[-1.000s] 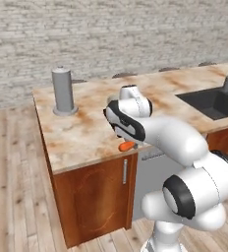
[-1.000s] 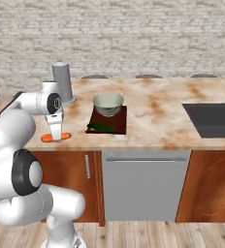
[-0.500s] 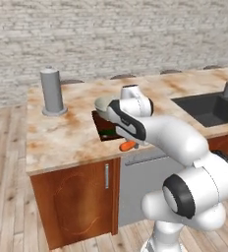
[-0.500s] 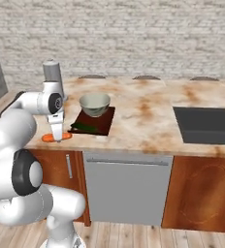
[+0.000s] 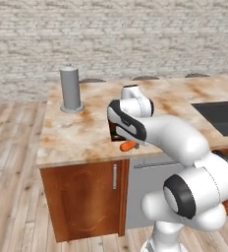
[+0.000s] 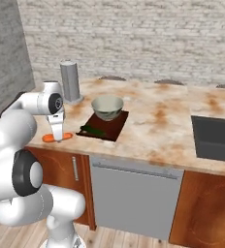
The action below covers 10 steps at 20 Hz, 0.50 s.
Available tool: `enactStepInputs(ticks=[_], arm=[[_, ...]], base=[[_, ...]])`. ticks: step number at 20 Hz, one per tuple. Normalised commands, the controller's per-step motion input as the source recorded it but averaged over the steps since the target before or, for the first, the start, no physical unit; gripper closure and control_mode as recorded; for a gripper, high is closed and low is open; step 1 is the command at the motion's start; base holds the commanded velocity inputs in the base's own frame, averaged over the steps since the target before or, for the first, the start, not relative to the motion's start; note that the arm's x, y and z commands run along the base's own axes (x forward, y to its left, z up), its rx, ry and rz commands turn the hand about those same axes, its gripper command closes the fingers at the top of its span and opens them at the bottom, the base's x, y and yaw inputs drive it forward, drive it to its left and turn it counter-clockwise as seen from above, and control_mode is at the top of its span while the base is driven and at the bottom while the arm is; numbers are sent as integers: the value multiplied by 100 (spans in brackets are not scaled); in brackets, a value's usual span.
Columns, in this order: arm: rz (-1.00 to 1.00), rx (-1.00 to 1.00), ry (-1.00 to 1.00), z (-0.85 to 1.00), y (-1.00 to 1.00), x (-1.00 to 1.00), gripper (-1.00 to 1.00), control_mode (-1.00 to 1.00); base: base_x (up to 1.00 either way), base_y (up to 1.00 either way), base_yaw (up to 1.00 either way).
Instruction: Place the two vegetables and bowl onto the tray for setting up a vegetable dip station.
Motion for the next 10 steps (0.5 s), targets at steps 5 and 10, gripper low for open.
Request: enactStepInputs(ticks=[5, 10], arm=[[0, 0, 0, 0, 0, 0, 100, 100], [0, 0, 0, 0, 0, 0, 100, 100]], base=[[29, -49, 8], [21, -49, 0]])
